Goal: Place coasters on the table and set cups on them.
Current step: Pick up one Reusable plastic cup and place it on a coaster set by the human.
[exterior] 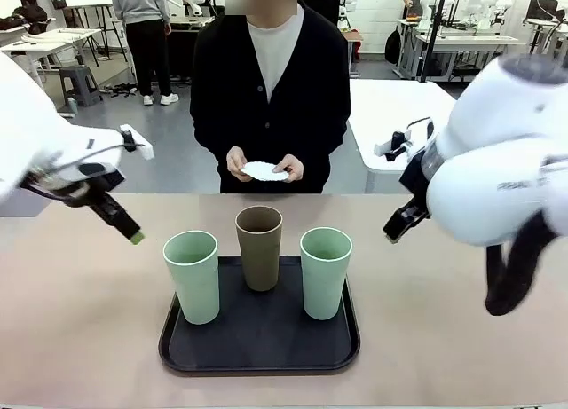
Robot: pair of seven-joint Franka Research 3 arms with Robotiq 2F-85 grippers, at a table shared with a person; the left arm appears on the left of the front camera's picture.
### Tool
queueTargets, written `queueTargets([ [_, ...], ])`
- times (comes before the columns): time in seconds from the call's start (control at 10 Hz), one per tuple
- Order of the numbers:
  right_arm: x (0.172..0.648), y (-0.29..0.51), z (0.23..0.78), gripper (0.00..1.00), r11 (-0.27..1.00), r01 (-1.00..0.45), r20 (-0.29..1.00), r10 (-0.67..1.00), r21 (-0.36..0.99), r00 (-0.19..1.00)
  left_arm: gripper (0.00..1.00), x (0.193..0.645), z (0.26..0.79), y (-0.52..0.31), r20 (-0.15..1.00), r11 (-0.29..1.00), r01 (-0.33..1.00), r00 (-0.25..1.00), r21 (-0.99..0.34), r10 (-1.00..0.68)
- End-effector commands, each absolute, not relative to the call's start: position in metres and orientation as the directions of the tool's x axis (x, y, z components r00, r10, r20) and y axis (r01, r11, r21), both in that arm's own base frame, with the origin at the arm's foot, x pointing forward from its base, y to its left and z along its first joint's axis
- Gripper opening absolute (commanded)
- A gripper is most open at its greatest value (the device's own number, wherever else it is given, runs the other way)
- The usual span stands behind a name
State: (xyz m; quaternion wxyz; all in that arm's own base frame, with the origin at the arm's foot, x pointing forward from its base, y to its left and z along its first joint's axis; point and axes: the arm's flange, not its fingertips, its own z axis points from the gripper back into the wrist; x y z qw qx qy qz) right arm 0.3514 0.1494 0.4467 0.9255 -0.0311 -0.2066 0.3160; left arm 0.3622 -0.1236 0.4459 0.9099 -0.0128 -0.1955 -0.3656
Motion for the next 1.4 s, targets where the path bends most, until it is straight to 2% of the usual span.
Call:
queueTargets([
  [0.0,0.286,0.151,0.485,1.0,0.783,-0.601,0.247,0.622,-0.163,0.743,1.0,0.309,0.484,-0.108,0.248,0.686,0.727,0.659,0.03,-0.71],
  [0.2,0.241,0.144,0.495,1.0,0.785,-0.586,0.178,0.618,-0.203,0.766,1.0,0.274,0.483,-0.105,0.173,0.684,0.729,0.677,-0.022,-0.715],
  [0.3,0.244,0.14,0.486,1.0,0.776,-0.585,0.169,0.626,-0.237,0.762,1.0,0.278,0.48,-0.104,0.18,0.723,0.691,0.712,-0.004,-0.679],
  [0.4,0.264,0.147,0.498,1.0,0.778,-0.597,0.196,0.628,-0.196,0.753,1.0,0.288,0.487,-0.108,0.191,0.689,0.725,0.675,0.008,-0.713],
  [0.6,0.247,0.144,0.506,1.0,0.775,-0.597,0.173,0.63,-0.209,0.757,1.0,0.278,0.491,-0.104,0.169,0.69,0.724,0.68,-0.003,-0.713],
  [0.7,0.255,0.114,0.5,1.0,0.782,-0.607,0.392,0.519,0.14,0.76,1.0,0.289,0.489,-0.077,0.374,0.565,0.813,0.572,-0.139,-0.731],
  [0.8,0.258,0.076,0.501,1.0,0.645,-0.588,0.551,0.295,0.487,0.78,1.0,0.297,0.494,-0.051,0.576,0.469,0.851,0.511,-0.235,-0.638],
  [0.9,0.259,0.04,0.49,1.0,0.492,-0.538,0.588,0.066,0.684,0.806,1.0,0.299,0.508,-0.028,0.711,0.396,0.867,0.482,-0.303,-0.511],
  [1.0,0.268,-0.002,0.47,1.0,0.363,-0.466,0.525,-0.077,0.807,0.848,1.0,0.308,0.51,0.001,0.786,0.321,0.862,0.495,-0.392,-0.371],
  [1.3,0.278,-0.077,0.415,1.0,0.214,-0.254,0.297,-0.198,0.943,0.934,1.0,0.33,0.476,0.07,0.727,0.318,0.717,0.678,-0.621,-0.109],
])
